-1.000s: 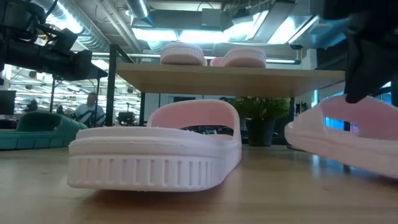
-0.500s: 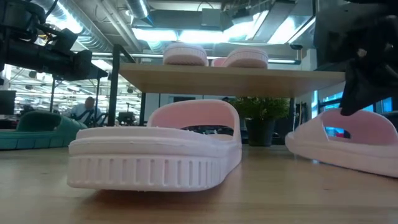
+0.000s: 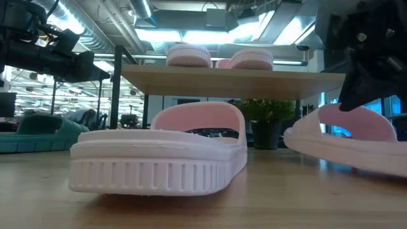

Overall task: Pick and place slides into the shelf
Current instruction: Put the pink slide under the shelf

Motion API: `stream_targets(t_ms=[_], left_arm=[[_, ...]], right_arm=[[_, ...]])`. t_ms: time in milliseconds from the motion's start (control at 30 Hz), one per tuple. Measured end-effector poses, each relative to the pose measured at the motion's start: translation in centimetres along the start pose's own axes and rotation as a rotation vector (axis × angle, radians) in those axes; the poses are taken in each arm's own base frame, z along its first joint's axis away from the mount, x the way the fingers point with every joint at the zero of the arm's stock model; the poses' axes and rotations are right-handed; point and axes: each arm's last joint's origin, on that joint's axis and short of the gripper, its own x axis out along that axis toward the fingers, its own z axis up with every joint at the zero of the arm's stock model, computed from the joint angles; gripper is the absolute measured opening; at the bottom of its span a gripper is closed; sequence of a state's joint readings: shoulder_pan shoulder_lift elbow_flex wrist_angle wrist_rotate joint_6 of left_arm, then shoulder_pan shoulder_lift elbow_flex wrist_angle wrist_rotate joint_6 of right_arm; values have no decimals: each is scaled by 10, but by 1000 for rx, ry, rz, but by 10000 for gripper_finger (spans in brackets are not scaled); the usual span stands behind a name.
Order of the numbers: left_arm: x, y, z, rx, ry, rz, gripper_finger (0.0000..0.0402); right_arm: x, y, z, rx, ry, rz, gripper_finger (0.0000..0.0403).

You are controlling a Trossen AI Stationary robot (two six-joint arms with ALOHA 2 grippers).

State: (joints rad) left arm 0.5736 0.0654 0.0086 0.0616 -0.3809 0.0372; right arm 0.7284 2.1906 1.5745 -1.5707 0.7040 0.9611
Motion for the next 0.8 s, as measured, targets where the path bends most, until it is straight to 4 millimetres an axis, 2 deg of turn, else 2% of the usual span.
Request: stream_targets(t_ms=[500, 800], left_arm=[[0, 0, 0, 0, 0, 0, 159], [0, 0, 0, 0, 0, 0, 159]], right_arm=[[0, 0, 0, 0, 0, 0, 65], [0, 0, 0, 0, 0, 0, 146]])
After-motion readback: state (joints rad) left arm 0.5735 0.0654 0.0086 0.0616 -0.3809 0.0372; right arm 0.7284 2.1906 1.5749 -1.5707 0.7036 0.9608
